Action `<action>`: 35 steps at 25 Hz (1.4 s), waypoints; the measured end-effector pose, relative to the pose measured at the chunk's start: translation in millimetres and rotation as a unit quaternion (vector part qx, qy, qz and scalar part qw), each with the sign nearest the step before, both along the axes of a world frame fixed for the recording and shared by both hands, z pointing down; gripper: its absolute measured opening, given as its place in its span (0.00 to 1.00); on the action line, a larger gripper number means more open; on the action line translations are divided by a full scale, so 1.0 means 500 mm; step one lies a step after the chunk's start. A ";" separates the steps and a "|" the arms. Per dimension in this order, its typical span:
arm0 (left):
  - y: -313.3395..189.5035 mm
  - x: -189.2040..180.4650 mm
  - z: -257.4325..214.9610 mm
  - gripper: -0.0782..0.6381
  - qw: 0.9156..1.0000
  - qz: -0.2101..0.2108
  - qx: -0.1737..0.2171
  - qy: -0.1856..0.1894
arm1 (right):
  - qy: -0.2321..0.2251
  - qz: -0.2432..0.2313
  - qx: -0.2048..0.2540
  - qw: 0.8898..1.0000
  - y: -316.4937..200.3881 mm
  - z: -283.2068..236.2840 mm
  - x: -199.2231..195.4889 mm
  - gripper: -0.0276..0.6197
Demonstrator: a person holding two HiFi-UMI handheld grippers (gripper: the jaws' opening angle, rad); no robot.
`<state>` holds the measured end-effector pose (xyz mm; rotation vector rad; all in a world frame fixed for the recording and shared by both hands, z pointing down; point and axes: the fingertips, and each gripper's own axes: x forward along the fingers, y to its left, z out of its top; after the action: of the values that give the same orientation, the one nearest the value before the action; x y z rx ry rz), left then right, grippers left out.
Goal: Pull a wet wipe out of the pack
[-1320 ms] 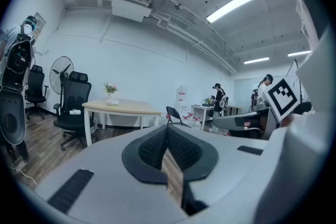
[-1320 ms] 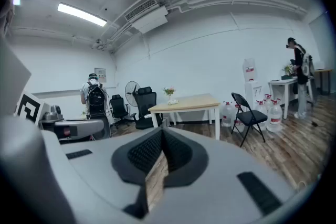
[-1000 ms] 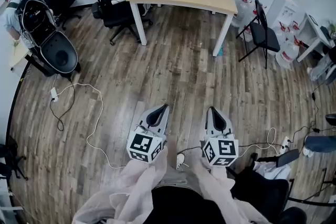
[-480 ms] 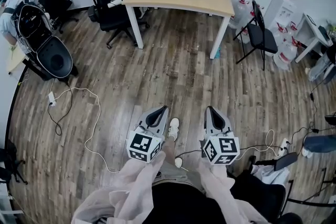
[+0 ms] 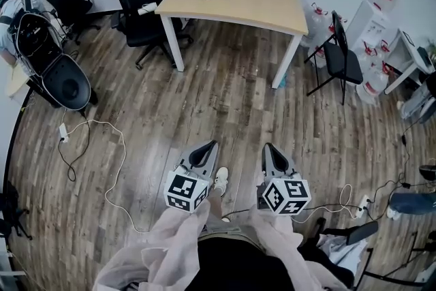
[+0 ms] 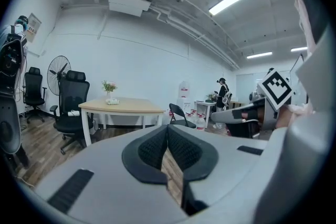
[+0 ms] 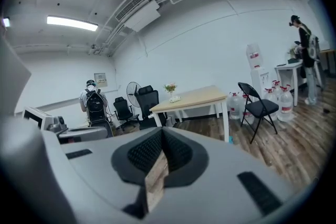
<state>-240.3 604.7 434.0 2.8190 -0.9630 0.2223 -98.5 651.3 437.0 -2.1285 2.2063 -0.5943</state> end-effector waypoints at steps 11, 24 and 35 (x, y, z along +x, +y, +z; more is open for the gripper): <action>-0.150 0.062 -0.004 0.13 1.000 0.005 -0.010 -0.011 | -0.007 -0.010 -0.018 1.000 -0.156 -0.006 0.051 0.05; -0.314 0.107 0.016 0.13 0.999 0.015 -0.020 -0.024 | -0.018 -0.008 -0.028 0.999 -0.317 0.008 0.093 0.05; -0.427 0.153 0.020 0.13 0.999 0.027 -0.016 -0.032 | -0.021 -0.005 -0.033 0.999 -0.432 0.021 0.127 0.05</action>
<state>-164.0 391.3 444.2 2.8266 -0.8876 0.3347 -34.9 435.3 447.3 -2.1164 2.2071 -0.7149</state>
